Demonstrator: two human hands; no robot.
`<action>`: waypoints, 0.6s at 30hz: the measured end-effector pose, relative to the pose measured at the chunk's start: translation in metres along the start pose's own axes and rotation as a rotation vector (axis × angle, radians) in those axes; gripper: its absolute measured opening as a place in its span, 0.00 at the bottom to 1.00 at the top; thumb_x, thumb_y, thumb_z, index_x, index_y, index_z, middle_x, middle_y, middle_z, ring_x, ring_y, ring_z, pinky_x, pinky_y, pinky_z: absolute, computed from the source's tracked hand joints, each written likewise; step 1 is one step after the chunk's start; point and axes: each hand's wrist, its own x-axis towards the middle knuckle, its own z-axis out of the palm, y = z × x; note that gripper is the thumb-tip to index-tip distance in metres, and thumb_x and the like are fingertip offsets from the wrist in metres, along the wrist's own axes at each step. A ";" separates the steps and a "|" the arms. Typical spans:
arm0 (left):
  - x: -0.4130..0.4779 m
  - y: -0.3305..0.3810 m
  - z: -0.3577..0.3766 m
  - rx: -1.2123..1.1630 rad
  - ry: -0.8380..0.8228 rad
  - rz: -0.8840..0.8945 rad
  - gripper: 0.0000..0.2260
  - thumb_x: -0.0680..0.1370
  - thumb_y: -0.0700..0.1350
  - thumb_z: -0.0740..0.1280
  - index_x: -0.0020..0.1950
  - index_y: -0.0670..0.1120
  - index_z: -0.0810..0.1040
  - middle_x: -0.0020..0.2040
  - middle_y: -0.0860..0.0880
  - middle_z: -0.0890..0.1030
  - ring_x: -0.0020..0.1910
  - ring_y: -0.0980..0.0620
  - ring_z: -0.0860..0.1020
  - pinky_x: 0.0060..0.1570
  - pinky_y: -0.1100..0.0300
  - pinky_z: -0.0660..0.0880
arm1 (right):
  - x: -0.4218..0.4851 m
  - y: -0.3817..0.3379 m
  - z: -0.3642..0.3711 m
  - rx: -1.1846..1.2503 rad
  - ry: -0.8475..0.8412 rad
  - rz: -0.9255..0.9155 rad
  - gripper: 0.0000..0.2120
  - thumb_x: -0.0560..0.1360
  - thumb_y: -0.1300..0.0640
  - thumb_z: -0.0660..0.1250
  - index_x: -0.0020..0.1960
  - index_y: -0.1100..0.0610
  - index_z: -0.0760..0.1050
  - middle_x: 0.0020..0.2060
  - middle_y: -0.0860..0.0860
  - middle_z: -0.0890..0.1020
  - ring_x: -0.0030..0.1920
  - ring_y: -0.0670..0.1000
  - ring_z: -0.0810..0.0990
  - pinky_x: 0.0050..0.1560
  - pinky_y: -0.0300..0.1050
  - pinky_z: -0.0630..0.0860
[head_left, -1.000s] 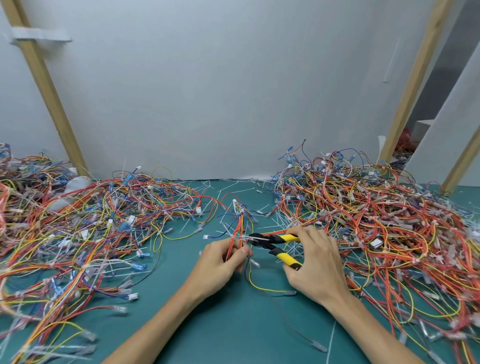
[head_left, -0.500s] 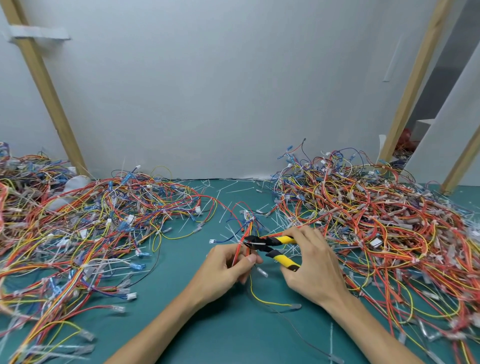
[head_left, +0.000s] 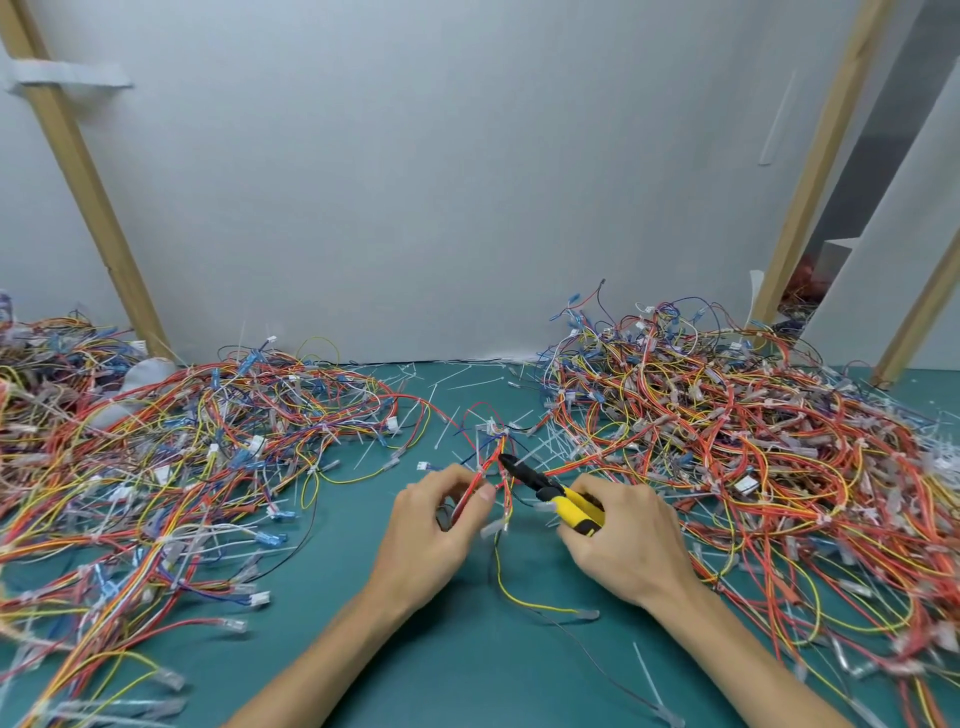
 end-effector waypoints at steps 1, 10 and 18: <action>0.000 0.000 0.000 0.023 0.055 0.020 0.10 0.76 0.58 0.62 0.42 0.54 0.77 0.38 0.55 0.80 0.40 0.55 0.77 0.45 0.58 0.72 | 0.001 0.000 -0.001 0.007 -0.017 0.016 0.13 0.63 0.40 0.62 0.37 0.49 0.73 0.26 0.49 0.75 0.32 0.51 0.75 0.33 0.45 0.70; 0.003 -0.004 0.001 0.588 0.415 0.458 0.12 0.75 0.44 0.69 0.57 0.50 0.72 0.56 0.49 0.75 0.56 0.47 0.72 0.57 0.54 0.62 | 0.008 -0.002 -0.010 0.452 -0.421 0.113 0.15 0.76 0.45 0.67 0.39 0.55 0.73 0.30 0.52 0.83 0.25 0.53 0.81 0.29 0.40 0.73; 0.003 0.006 -0.001 0.581 0.297 0.547 0.09 0.76 0.48 0.65 0.48 0.45 0.82 0.51 0.52 0.82 0.51 0.51 0.75 0.51 0.57 0.67 | 0.004 -0.007 -0.013 0.568 -0.505 0.122 0.15 0.74 0.45 0.67 0.39 0.56 0.73 0.29 0.55 0.81 0.25 0.55 0.79 0.27 0.39 0.71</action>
